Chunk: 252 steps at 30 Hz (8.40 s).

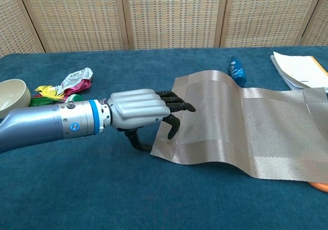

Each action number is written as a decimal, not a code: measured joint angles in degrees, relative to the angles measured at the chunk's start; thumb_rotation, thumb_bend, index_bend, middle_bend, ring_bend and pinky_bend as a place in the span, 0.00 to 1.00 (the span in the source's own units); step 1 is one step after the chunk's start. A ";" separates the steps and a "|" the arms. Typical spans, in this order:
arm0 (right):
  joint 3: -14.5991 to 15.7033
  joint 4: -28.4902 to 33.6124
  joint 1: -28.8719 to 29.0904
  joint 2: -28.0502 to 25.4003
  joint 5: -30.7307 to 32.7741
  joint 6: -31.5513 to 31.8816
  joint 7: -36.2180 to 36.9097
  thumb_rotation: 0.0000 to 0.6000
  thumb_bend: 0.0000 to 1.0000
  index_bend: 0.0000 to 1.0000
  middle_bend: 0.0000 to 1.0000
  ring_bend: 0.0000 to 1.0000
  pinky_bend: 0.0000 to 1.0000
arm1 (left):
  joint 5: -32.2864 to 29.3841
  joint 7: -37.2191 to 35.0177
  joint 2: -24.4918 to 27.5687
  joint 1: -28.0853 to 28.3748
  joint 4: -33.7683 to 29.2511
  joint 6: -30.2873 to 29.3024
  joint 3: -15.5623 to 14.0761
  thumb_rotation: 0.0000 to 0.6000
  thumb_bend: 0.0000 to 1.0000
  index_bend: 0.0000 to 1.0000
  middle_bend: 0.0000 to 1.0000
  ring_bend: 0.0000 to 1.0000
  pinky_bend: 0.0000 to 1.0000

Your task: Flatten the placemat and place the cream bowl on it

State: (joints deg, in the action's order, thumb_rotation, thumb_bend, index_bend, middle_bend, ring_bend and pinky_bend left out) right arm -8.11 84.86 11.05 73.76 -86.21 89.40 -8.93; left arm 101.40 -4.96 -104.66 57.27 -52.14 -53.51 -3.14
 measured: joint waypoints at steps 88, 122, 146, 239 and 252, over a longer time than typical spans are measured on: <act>0.34 3.54 -1.23 -1.99 -4.41 2.07 0.75 1.00 0.00 0.06 0.00 0.00 0.00 | -6.98 24.19 27.70 -18.24 -35.86 -7.68 -8.43 1.00 0.55 0.83 0.00 0.00 0.00; 0.05 3.75 -1.51 -2.38 -4.35 2.29 1.07 1.00 0.00 0.06 0.00 0.00 0.00 | -9.18 36.21 32.51 -22.72 -44.22 -0.77 -9.31 1.00 0.55 0.83 0.00 0.00 0.00; 0.09 3.92 -1.53 -2.43 -4.48 2.15 0.91 1.00 0.00 0.06 0.00 0.00 0.00 | -9.76 34.18 35.65 -23.60 -47.98 1.89 -9.31 1.00 0.00 0.00 0.00 0.00 0.00; -0.37 4.43 -2.02 -3.57 -3.02 1.85 3.17 1.00 0.00 0.06 0.00 0.00 0.00 | -26.51 28.58 23.77 -8.34 -39.74 14.41 7.77 1.00 0.53 0.74 0.00 0.00 0.00; -0.54 4.47 -2.16 -3.79 -2.93 2.10 3.52 1.00 0.00 0.06 0.00 0.00 0.00 | -34.10 37.23 20.56 -5.81 -40.05 15.64 4.32 1.00 0.53 0.72 0.00 0.00 0.00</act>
State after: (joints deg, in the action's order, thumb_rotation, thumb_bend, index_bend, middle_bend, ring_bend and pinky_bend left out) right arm -8.65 89.33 8.89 69.97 -89.14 91.50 -5.41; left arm 67.31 32.26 -84.10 51.45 -92.20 -37.87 1.19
